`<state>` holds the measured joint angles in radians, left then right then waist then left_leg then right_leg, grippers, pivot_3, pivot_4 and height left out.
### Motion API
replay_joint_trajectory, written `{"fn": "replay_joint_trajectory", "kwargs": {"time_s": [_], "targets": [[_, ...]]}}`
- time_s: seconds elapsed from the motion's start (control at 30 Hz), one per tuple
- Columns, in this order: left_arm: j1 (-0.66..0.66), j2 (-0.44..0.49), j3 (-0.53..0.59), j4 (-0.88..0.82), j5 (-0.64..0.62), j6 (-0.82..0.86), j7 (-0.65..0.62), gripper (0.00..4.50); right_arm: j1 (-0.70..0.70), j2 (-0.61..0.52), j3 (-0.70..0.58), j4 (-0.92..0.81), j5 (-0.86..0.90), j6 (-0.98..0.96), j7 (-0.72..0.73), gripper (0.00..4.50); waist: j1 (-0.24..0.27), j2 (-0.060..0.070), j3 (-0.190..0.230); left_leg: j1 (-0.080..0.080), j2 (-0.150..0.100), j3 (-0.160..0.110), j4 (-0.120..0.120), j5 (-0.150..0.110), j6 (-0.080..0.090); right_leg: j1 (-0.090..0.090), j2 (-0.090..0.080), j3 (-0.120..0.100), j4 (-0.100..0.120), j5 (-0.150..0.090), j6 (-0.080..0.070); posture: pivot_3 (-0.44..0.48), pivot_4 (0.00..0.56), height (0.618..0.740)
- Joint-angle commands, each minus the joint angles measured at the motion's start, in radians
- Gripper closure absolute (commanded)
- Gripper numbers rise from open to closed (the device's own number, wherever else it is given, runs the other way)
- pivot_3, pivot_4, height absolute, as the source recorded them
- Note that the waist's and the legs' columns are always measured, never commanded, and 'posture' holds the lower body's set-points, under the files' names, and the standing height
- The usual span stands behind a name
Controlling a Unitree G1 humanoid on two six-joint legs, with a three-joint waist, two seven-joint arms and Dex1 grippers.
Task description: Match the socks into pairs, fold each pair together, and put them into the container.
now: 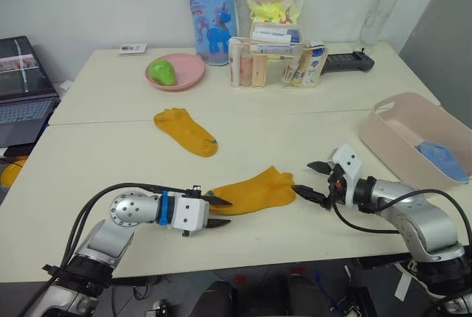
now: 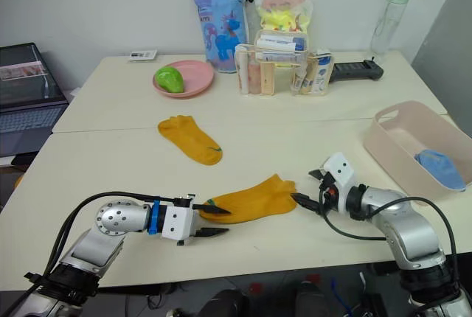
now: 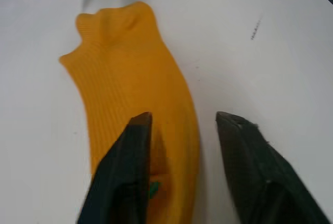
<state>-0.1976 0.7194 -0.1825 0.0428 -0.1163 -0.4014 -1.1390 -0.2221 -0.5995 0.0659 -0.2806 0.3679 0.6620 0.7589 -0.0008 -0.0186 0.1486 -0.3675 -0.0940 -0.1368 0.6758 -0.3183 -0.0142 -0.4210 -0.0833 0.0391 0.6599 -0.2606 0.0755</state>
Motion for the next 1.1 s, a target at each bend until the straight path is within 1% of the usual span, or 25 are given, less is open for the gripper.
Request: {"fn": "replay_joint_trajectory", "kwargs": {"time_s": [0.03,0.1,0.13,0.17,0.3,0.37,0.4,0.63,0.7,0.8,0.87,0.9,0.97,1.0,1.1], "targets": [[0.028,-0.002,0.094,-0.042,-0.127,0.158,0.053,1.23,-0.027,0.000,0.006,0.004,-0.009,-0.024,0.008,0.00,-0.002,0.000,0.000,0.000,0.000,0.000,0.000,0.000,0.000,0.000,0.000,0.000,0.000,0.000,0.000,0.000,0.150,0.740],[0.031,-0.013,0.150,-0.056,-0.225,0.305,0.083,0.55,-0.040,0.001,0.016,0.023,-0.018,-0.030,0.011,0.00,-0.004,0.000,0.000,0.000,0.000,0.000,0.000,0.000,0.000,0.000,0.000,0.001,0.000,0.000,0.000,0.000,0.150,0.740],[0.030,-0.016,0.162,-0.066,-0.244,0.340,0.090,0.19,-0.042,0.001,0.018,0.027,-0.021,-0.032,0.012,0.00,-0.005,0.000,0.000,0.000,0.000,0.000,0.000,0.000,0.000,-0.001,0.000,0.000,0.001,0.000,0.000,0.000,0.150,0.740],[0.024,-0.014,0.177,-0.052,-0.258,0.384,0.098,0.05,-0.050,0.003,0.023,0.037,-0.025,-0.035,0.014,0.00,-0.004,0.000,0.000,0.000,0.000,0.000,0.000,0.000,0.000,-0.001,0.000,0.000,0.001,0.000,0.000,0.000,0.150,0.740],[0.028,-0.016,0.207,-0.014,-0.267,0.505,0.131,0.05,-0.070,0.009,0.035,0.064,-0.036,-0.044,0.022,0.00,-0.004,0.000,0.000,0.000,0.000,0.000,0.000,0.000,0.000,0.000,0.001,0.000,0.001,0.000,0.000,0.000,0.150,0.740],[0.044,-0.028,0.220,-0.047,-0.307,0.608,0.153,0.05,-0.088,0.011,0.043,0.082,-0.041,-0.050,0.029,0.00,-0.004,0.000,0.000,0.000,0.000,0.000,0.000,0.000,0.000,-0.001,0.001,0.000,0.001,0.000,0.000,0.000,0.150,0.740],[0.052,-0.027,0.212,-0.060,-0.299,0.624,0.155,0.05,-0.095,0.012,0.047,0.091,-0.044,-0.053,0.032,0.00,-0.004,0.000,0.000,0.000,0.000,0.000,0.000,0.000,0.000,-0.001,0.000,0.000,0.001,0.000,0.000,0.000,0.150,0.740],[0.079,-0.014,0.150,-0.106,-0.223,0.668,0.152,0.05,-0.127,0.017,0.077,0.139,-0.072,-0.075,0.055,0.00,-0.003,0.000,0.000,0.000,0.000,0.000,0.000,0.000,0.000,-0.001,0.000,0.000,0.001,0.000,0.000,0.000,0.150,0.740],[0.071,-0.015,0.132,-0.080,-0.173,0.635,0.169,0.05,-0.137,0.018,0.097,0.159,-0.100,-0.099,0.057,0.00,-0.003,0.000,0.000,0.000,0.000,0.000,0.000,0.000,0.000,-0.001,0.000,0.001,0.001,0.000,0.000,0.000,0.150,0.740],[0.065,-0.018,0.128,-0.076,-0.164,0.636,0.159,0.67,-0.158,0.021,0.127,0.199,-0.147,-0.146,0.056,0.00,-0.003,0.000,0.000,0.000,0.000,0.000,0.000,0.000,0.000,-0.001,0.000,0.000,0.001,0.000,0.000,0.000,0.150,0.740],[0.063,-0.019,0.131,-0.083,-0.170,0.649,0.152,1.32,-0.172,0.033,0.122,0.218,-0.144,-0.151,0.055,0.39,-0.003,0.000,0.000,0.000,0.000,0.001,0.000,0.000,0.000,-0.001,0.000,0.001,0.001,0.000,0.000,0.000,0.150,0.740],[0.062,-0.019,0.131,-0.083,-0.170,0.650,0.150,1.64,-0.176,0.037,0.121,0.224,-0.142,-0.152,0.060,0.62,-0.003,0.000,0.000,0.000,0.000,0.000,0.000,0.000,0.000,-0.001,0.000,0.001,0.001,0.000,0.000,0.000,0.150,0.740],[0.059,-0.018,0.134,-0.084,-0.171,0.656,0.147,2.29,-0.180,0.040,0.119,0.232,-0.140,-0.154,0.070,1.30,-0.003,0.000,0.000,0.000,0.000,0.000,0.000,0.000,0.000,-0.001,0.000,0.001,0.001,0.000,0.000,0.000,0.150,0.740],[0.056,-0.017,0.134,-0.087,-0.172,0.659,0.143,2.62,-0.181,0.040,0.120,0.234,-0.137,-0.153,0.078,1.75,-0.003,0.000,0.000,0.000,0.000,0.000,0.000,0.000,0.000,-0.001,0.000,0.000,0.001,0.000,0.000,0.000,0.150,0.740],[0.050,-0.019,0.136,-0.085,-0.169,0.660,0.141,3.50,-0.181,0.039,0.121,0.233,-0.132,-0.150,0.099,2.65,-0.003,0.000,0.000,0.000,0.000,0.000,0.000,0.000,0.000,-0.001,0.000,0.000,0.001,0.000,0.000,0.000,0.150,0.740]]}}
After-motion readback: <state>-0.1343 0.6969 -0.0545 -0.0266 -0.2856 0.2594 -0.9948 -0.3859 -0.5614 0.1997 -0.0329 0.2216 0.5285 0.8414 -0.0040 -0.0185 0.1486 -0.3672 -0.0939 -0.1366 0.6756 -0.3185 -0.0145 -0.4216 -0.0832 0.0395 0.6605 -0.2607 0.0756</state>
